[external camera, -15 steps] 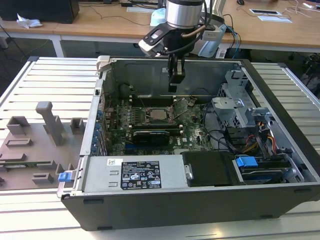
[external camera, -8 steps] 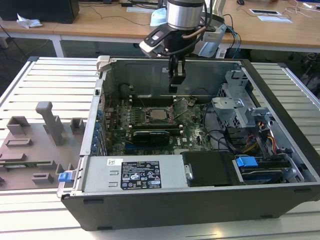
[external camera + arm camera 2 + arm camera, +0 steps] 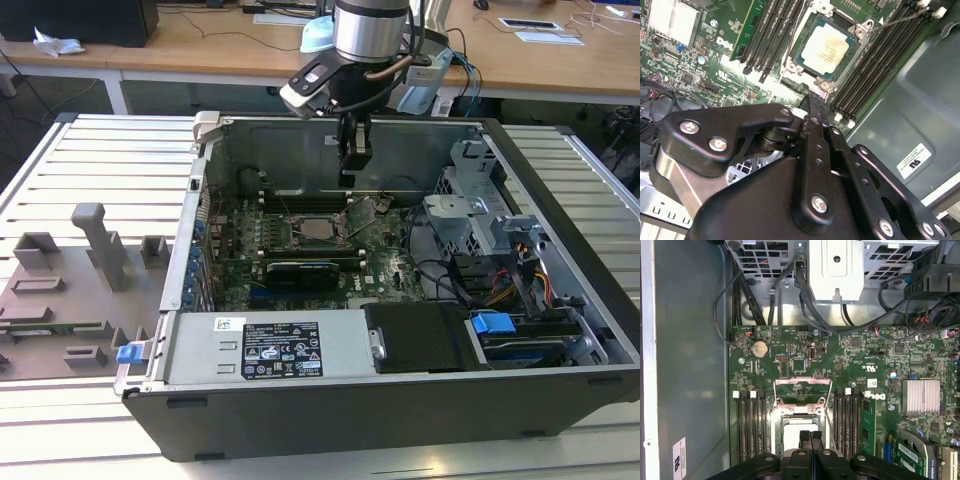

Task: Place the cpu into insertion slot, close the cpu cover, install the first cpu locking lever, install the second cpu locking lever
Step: 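Close the cpu cover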

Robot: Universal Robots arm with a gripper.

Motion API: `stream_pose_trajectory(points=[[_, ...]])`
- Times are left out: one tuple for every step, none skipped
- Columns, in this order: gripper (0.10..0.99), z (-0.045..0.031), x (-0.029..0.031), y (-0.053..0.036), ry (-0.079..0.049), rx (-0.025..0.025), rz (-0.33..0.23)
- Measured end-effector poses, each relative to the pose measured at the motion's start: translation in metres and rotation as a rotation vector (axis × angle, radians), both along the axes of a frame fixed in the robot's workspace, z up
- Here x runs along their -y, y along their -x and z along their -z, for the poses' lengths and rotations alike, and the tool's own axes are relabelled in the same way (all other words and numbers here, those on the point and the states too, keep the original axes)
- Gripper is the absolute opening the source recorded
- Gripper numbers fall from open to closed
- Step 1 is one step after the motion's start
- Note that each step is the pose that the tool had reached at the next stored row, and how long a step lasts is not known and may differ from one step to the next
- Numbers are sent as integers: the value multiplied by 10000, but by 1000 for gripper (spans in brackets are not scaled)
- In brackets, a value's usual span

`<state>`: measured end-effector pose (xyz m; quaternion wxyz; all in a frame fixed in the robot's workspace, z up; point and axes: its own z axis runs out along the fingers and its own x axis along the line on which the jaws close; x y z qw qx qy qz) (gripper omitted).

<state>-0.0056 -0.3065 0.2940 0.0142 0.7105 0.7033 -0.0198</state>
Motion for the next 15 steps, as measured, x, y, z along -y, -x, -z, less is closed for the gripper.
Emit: stream_pose_trajectory(points=[[106,8,0,-2,1,-1,0],[106,11,0,-4,1,-1,0],[106,13,0,-6,2,-1,-1],[106,17,0,-7,0,-1,0],[106,20,0,-9,0,-1,1],[106,23,0,-11,1,-1,0],[106,29,0,-15,1,0,1],[106,32,0,-16,1,-1,1],[106,34,0,-19,1,-1,0],[106,38,0,-21,1,-1,0],[106,42,0,-23,1,0,1],[106,47,0,-27,0,-1,0],[106,50,0,-28,1,0,0],[106,52,0,-30,1,0,0],[106,56,0,-32,1,-1,1]])
